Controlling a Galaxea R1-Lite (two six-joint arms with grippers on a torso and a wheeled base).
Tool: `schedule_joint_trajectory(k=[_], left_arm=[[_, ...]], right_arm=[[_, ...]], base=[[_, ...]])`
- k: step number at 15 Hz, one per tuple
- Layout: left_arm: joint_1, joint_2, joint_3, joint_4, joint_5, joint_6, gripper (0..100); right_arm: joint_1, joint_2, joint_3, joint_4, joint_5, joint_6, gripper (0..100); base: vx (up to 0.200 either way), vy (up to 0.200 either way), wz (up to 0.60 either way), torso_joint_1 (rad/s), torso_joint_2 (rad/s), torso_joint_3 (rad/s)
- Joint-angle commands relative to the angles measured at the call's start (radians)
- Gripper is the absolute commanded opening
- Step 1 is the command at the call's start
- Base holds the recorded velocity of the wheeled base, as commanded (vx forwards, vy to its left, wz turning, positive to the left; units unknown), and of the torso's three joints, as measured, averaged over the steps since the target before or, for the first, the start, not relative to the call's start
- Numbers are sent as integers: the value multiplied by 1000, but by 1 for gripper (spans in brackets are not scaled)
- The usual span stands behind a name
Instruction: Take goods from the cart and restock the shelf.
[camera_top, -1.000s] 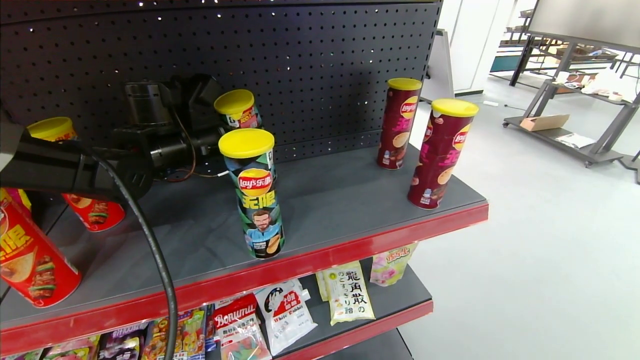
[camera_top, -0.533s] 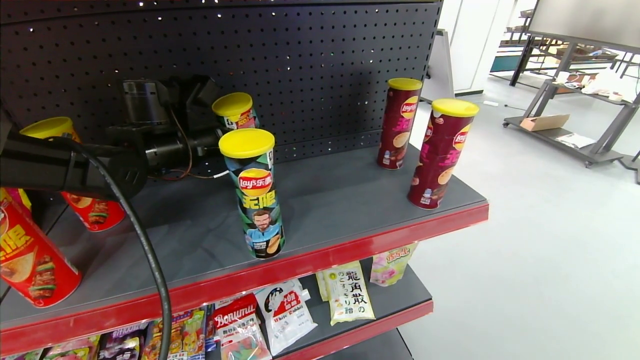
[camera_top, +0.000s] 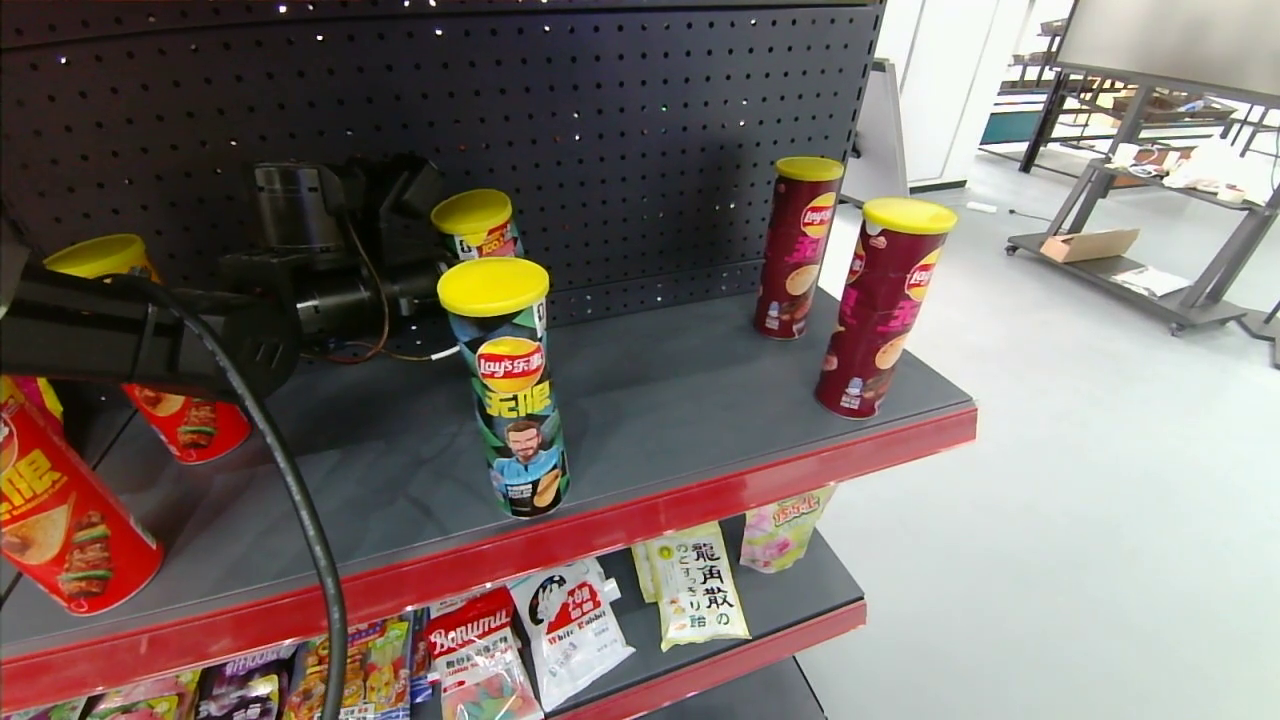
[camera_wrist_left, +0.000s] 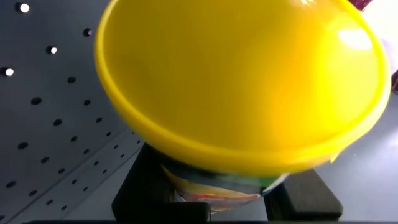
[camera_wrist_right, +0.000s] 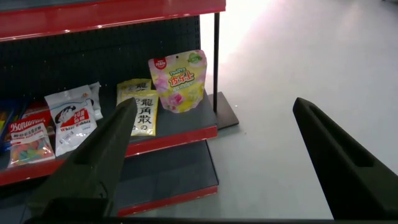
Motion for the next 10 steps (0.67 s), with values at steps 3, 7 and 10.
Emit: schedule_joint_trajectory(k=[3, 7, 10], left_arm=[[0, 24, -13, -1, -1, 4, 0], [3, 36, -16, 4, -2, -4, 0], [3, 41, -24, 4, -2, -4, 0]], right_arm=[[1, 2, 0, 0, -1, 0, 100], [1, 2, 0, 0, 0, 0, 100], [1, 2, 0, 0, 0, 0, 100]], base=[[0, 0, 0, 0, 0, 0], [0, 0, 0, 0, 0, 0], [0, 0, 0, 0, 0, 0]])
